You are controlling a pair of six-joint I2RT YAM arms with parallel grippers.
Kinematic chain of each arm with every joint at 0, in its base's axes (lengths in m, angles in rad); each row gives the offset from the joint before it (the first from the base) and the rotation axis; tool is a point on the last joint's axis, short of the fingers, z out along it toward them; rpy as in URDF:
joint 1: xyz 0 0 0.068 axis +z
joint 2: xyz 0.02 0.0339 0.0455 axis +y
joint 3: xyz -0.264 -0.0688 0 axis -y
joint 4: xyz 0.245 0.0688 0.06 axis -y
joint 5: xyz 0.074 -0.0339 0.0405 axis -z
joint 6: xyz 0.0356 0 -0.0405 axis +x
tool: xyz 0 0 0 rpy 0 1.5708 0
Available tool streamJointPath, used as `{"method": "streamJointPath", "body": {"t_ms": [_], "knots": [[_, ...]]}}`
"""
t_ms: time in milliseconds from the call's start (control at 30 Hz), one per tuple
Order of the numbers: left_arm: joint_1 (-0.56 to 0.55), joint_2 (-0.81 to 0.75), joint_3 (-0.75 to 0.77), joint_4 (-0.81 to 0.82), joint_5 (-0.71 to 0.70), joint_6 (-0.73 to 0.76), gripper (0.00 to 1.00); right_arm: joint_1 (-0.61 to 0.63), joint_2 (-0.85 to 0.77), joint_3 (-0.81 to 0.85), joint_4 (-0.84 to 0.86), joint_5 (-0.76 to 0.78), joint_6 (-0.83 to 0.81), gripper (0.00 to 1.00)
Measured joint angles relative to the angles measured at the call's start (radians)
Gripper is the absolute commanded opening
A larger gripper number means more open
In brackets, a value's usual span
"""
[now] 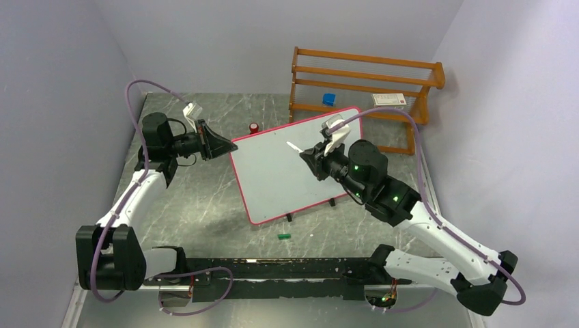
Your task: Write a sentence on the whiteboard
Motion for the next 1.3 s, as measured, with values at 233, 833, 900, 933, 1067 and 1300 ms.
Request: {"method": "streamJointPath", "body": {"t_ms": [233, 833, 900, 933, 1067, 1300], "knots": [[-0.009, -0.043, -0.018, -0.039, -0.042, 0.032, 0.05, 0.183, 0.049, 0.053, -0.051, 0.162, 0.023, 0.0], [-0.031, -0.085, -0.018, -0.094, -0.111, 0.073, 0.05, 0.428, 0.245, 0.183, -0.155, 0.512, 0.097, 0.0], [-0.031, -0.085, -0.018, -0.096, -0.116, 0.074, 0.05, 0.442, 0.266, 0.185, -0.156, 0.527, 0.105, 0.0], [-0.031, -0.085, -0.018, -0.098, -0.118, 0.075, 0.05, 0.451, 0.278, 0.185, -0.156, 0.536, 0.109, 0.0], [-0.032, -0.085, -0.018, -0.099, -0.125, 0.076, 0.05, 0.47, 0.305, 0.185, -0.156, 0.56, 0.116, 0.0], [-0.033, -0.085, -0.018, -0.1, -0.127, 0.075, 0.05, 0.478, 0.352, 0.217, -0.146, 0.581, 0.117, 0.0]]}}
